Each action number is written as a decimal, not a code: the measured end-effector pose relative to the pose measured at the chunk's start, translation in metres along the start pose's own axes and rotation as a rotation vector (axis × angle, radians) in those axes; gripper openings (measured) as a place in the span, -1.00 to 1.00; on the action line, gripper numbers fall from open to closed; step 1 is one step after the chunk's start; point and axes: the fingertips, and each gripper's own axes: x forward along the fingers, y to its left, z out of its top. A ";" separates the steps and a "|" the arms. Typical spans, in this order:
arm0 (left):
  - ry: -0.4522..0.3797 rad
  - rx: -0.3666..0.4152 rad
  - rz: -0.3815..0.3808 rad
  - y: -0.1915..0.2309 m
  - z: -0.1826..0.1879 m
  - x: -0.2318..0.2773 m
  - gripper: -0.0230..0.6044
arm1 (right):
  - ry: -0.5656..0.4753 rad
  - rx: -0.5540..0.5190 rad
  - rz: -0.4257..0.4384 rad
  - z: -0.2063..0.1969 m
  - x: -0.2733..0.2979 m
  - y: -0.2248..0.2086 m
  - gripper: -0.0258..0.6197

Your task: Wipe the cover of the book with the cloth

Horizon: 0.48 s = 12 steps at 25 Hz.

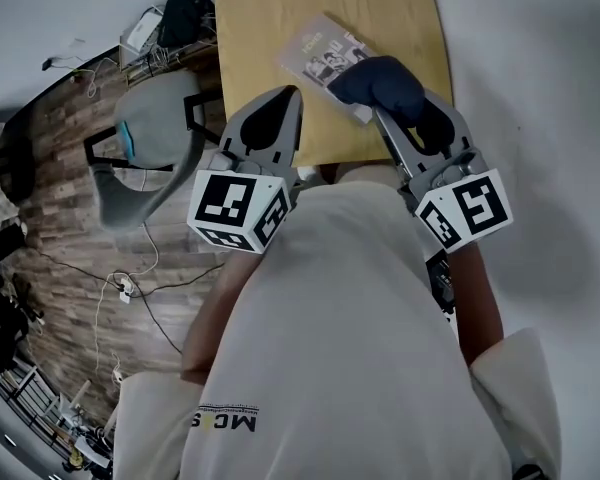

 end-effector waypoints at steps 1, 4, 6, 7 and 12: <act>-0.002 0.002 -0.003 -0.003 0.001 -0.002 -0.90 | -0.001 0.001 0.005 0.002 -0.003 0.001 -0.39; -0.008 0.011 -0.009 -0.012 0.006 -0.008 -0.90 | -0.002 0.009 0.015 0.005 -0.011 0.002 -0.39; -0.008 0.016 -0.012 -0.013 0.005 -0.008 -0.90 | -0.001 0.006 0.014 0.004 -0.012 0.002 -0.38; -0.007 0.017 -0.012 -0.013 0.003 -0.008 -0.90 | -0.001 0.006 0.012 0.002 -0.013 0.002 -0.39; -0.002 0.019 -0.019 -0.013 -0.001 -0.008 -0.90 | -0.002 0.029 -0.004 -0.005 -0.011 0.006 -0.39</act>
